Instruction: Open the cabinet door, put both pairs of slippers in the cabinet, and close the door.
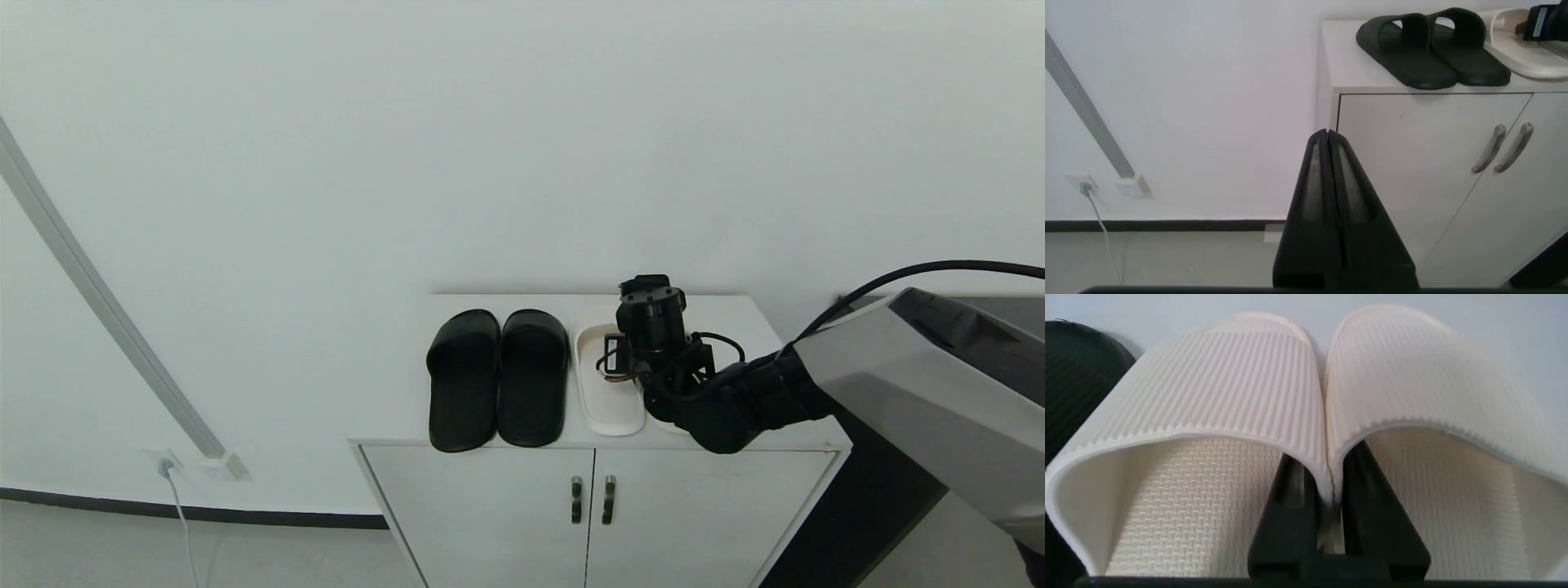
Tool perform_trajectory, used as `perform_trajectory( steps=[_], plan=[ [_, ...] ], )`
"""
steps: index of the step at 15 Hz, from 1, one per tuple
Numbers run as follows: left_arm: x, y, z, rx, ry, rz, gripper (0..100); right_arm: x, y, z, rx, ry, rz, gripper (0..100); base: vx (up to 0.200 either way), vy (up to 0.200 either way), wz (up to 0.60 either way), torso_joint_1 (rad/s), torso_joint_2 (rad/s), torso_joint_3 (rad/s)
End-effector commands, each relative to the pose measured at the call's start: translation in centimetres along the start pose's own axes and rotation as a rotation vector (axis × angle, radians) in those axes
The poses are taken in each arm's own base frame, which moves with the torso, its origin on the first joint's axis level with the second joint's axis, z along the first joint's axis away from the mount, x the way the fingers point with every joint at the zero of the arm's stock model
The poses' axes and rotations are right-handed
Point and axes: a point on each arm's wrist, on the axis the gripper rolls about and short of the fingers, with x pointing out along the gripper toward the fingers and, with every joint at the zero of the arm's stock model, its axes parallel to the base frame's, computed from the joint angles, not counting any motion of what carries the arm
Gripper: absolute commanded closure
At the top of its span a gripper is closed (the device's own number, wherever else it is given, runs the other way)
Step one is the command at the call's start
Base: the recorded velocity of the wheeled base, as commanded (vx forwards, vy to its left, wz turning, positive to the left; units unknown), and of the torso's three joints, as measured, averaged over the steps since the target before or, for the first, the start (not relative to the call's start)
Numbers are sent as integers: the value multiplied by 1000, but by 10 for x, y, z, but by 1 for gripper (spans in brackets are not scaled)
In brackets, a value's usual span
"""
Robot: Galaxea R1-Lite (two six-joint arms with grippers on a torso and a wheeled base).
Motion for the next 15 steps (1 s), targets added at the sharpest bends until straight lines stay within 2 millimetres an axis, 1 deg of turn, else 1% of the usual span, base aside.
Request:
perform_trajectory(
  steps=[1, 2, 4, 6, 7, 8, 11, 12, 13, 15],
  plan=[
    [0, 0, 0, -5, 2, 2, 100, -4, -1, 6, 8, -11, 1, 100, 0, 0, 0, 0, 0, 0],
    [0, 0, 0, -10, 0, 0, 100, -7, -2, 11, 14, -19, 5, 100, 0, 0, 0, 0, 0, 0],
    [0, 0, 0, -12, 0, 0, 100, -29, -8, 28, 0, -36, 37, 100, 0, 0, 0, 0, 0, 0],
    [0, 0, 0, -12, 0, 0, 100, -62, -18, 41, -38, -52, 188, 100, 0, 0, 0, 0, 0, 0],
    [0, 0, 0, -10, 0, 0, 100, -78, -26, 44, -69, -70, 228, 100, 0, 0, 0, 0, 0, 0],
    [0, 0, 0, -10, 0, 2, 100, -91, -35, 46, -103, -79, 264, 100, 0, 0, 0, 0, 0, 0],
    [0, 0, 0, -10, 0, -3, 100, -144, -65, 50, -129, -64, 455, 100, 0, 0, 0, 0, 0, 0],
    [0, 0, 0, -10, 0, -3, 100, -150, -69, 49, -131, -60, 472, 100, 0, 0, 0, 0, 0, 0],
    [0, 0, 0, -8, 0, -3, 100, -169, -80, 45, -145, -33, 528, 100, 0, 0, 0, 0, 0, 0],
    [0, 0, 0, -10, 0, -4, 100, -197, -93, 40, -171, 26, 649, 100, 0, 0, 0, 0, 0, 0]
  ],
)
